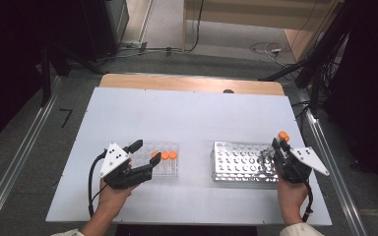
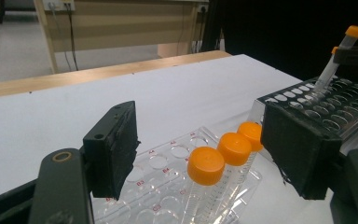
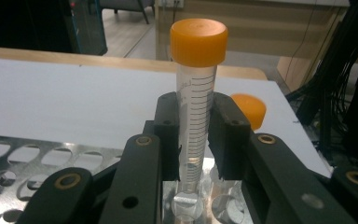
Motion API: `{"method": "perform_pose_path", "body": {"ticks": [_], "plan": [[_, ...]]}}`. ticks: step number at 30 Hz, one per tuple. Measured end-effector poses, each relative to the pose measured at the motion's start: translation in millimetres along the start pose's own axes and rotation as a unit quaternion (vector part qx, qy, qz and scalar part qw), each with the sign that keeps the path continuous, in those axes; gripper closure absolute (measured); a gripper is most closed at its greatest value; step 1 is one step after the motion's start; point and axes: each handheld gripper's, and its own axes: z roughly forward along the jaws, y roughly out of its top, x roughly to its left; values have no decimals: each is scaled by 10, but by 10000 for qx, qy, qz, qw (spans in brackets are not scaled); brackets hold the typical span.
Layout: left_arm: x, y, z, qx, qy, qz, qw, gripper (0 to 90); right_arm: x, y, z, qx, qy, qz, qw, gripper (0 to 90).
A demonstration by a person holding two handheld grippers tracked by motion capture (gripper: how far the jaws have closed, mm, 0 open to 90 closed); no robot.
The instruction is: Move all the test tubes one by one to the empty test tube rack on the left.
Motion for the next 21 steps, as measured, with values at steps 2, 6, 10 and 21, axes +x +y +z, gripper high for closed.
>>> {"method": "perform_pose_path", "body": {"ticks": [2,6,10,21], "plan": [[0,1,0,-6,-2,0,10000,279,2,39,-43,-86,4,18,10000,721],[-3,5,-4,-45,13,-27,10000,262,18,108,-140,-268,18,8,9996,721],[-14,26,-16,-84,-31,-23,10000,234,60,183,-260,-425,185,20,9989,720],[-114,76,-11,-51,-171,77,9998,149,344,271,-395,-290,1141,129,9930,720]]}}
